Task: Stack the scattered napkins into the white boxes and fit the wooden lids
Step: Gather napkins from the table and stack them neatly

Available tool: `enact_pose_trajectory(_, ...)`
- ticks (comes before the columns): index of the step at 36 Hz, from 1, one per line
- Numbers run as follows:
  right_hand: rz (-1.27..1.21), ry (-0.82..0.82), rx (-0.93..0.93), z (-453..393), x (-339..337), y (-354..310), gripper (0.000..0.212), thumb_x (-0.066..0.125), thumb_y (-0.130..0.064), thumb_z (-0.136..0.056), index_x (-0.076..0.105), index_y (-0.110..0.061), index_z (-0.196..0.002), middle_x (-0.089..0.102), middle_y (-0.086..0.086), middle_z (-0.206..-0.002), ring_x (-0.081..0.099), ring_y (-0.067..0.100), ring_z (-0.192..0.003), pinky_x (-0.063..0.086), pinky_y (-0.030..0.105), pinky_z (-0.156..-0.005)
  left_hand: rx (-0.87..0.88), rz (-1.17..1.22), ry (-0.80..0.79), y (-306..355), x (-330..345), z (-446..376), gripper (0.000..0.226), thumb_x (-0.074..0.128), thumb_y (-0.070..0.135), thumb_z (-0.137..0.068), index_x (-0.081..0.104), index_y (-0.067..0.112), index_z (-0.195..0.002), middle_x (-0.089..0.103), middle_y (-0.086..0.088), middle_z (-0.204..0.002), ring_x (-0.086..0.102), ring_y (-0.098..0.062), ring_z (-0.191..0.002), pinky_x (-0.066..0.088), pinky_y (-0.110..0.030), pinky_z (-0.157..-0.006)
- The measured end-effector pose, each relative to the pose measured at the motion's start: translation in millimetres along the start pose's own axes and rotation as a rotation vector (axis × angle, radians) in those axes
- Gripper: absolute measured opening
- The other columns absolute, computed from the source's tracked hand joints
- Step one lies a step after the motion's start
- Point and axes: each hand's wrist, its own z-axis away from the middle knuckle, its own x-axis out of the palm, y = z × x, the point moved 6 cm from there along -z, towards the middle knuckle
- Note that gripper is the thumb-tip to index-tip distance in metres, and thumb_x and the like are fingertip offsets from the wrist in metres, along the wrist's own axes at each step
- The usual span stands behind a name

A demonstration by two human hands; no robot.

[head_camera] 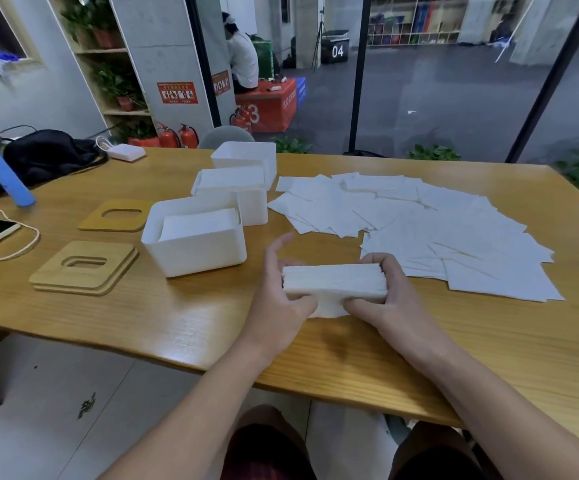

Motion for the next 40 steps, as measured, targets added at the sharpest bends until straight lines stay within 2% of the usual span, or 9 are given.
enact_pose_trajectory(8, -0.002, -0.017, 0.007, 0.3, 1.3, -1.1, 0.057, 0.082, -0.019, -0.092, 0.048, -0.04, -0.133, 0.076, 0.003, -0.112, 0.072, 0.024, -0.098, 0.055, 0.031, -0.079, -0.023, 0.143, 0.017, -4.7, -1.2, -4.6, 0.099, 0.066, -0.015, -0.085, 0.04, 0.051, -0.154, 0.067, -0.001, -0.117, 0.071, -0.028, -0.105, 0.061, -0.034, -0.085)
enact_pose_trajectory(15, -0.027, -0.04, -0.018, -0.8, 4.8, -2.6, 0.055, 0.086, -0.025, -0.09, 0.053, -0.038, -0.133, 0.075, 0.0, -0.121, 0.073, 0.026, -0.108, 0.057, 0.046, -0.096, 0.003, 0.127, 0.027, 0.0, 0.7, -5.1, 0.098, 0.071, -0.001, -0.078, 0.041, 0.056, -0.152, 0.062, -0.006, -0.125, 0.07, -0.029, -0.111, 0.063, -0.046, -0.094)
enact_pose_trajectory(22, 0.061, -0.042, -0.074, -2.7, -3.2, -1.6, 0.05, 0.083, -0.016, -0.093, 0.054, -0.031, -0.131, 0.074, -0.004, -0.109, 0.071, 0.021, -0.095, 0.057, 0.037, -0.079, 0.007, 0.103, -0.005, -3.6, -2.5, -6.6, 0.098, 0.072, -0.009, -0.086, 0.04, 0.054, -0.154, 0.061, -0.011, -0.128, 0.068, -0.036, -0.107, 0.061, -0.049, -0.093)
enact_pose_trajectory(25, 0.068, -0.041, -0.095, -4.6, -8.3, -4.3, 0.034, 0.079, -0.014, -0.097, 0.063, -0.03, -0.122, 0.076, -0.005, -0.097, 0.068, 0.014, -0.076, 0.051, 0.028, -0.068, 0.006, -0.024, -0.056, -4.1, -5.0, -8.7, 0.09, 0.079, 0.006, -0.089, 0.041, 0.057, -0.152, 0.061, 0.011, -0.135, 0.067, -0.017, -0.112, 0.06, -0.037, -0.093)
enact_pose_trajectory(27, 0.088, -0.04, -0.109, -6.6, -11.8, -6.0, 0.022, 0.079, -0.018, -0.099, 0.069, -0.028, -0.116, 0.077, -0.003, -0.094, 0.07, 0.014, -0.077, 0.051, 0.024, -0.068, -0.013, -0.018, -0.081, -6.4, -8.9, -12.4, 0.078, 0.082, 0.011, -0.093, 0.047, 0.052, -0.149, 0.072, 0.007, -0.12, 0.072, -0.013, -0.104, 0.059, -0.033, -0.089)
enact_pose_trajectory(29, 0.068, -0.031, -0.102, -9.0, -14.3, -8.4, 0.018, 0.078, -0.021, -0.1, 0.071, -0.026, -0.116, 0.08, -0.002, -0.097, 0.076, 0.019, -0.087, 0.057, 0.029, -0.072, -0.06, 0.039, -0.091, -6.8, -14.8, -16.2, 0.067, 0.083, 0.013, -0.095, 0.054, 0.047, -0.145, 0.08, -0.003, -0.11, 0.077, -0.023, -0.102, 0.062, -0.044, -0.092)
enact_pose_trajectory(32, -0.048, 0.007, -0.015, -14.8, -16.0, -7.7, 0.029, 0.079, -0.027, -0.099, 0.066, -0.03, -0.124, 0.082, 0.0, -0.104, 0.078, 0.025, -0.093, 0.058, 0.038, -0.075, -0.141, 0.131, -0.077, -5.8, -22.4, -20.4, 0.059, 0.081, 0.018, -0.098, 0.055, 0.041, -0.146, 0.082, -0.009, -0.11, 0.078, -0.026, -0.104, 0.061, -0.045, -0.094)
enact_pose_trajectory(37, -0.042, 0.054, 0.108, -21.4, -13.7, -0.8, 0.045, 0.079, -0.039, -0.098, 0.056, -0.038, -0.137, 0.081, -0.005, -0.111, 0.08, 0.021, -0.096, 0.063, 0.047, -0.087, -0.232, 0.086, -0.073, -12.0, -33.5, -17.9, 0.072, 0.076, 0.037, -0.102, 0.034, 0.047, -0.16, 0.079, -0.015, -0.113, 0.075, -0.036, -0.113, 0.059, -0.059, -0.104)
enact_pose_trajectory(40, -0.152, 0.018, 0.156, -18.5, -5.8, -3.4, 0.048, 0.075, -0.034, -0.102, 0.05, -0.03, -0.142, 0.079, 0.001, -0.115, 0.08, 0.023, -0.093, 0.066, 0.04, -0.073, -0.201, 0.089, -0.074, -9.6, -37.5, -13.5, 0.07, 0.072, 0.032, -0.105, 0.029, 0.048, -0.159, 0.082, -0.006, -0.113, 0.077, -0.034, -0.11, 0.064, -0.055, -0.095)
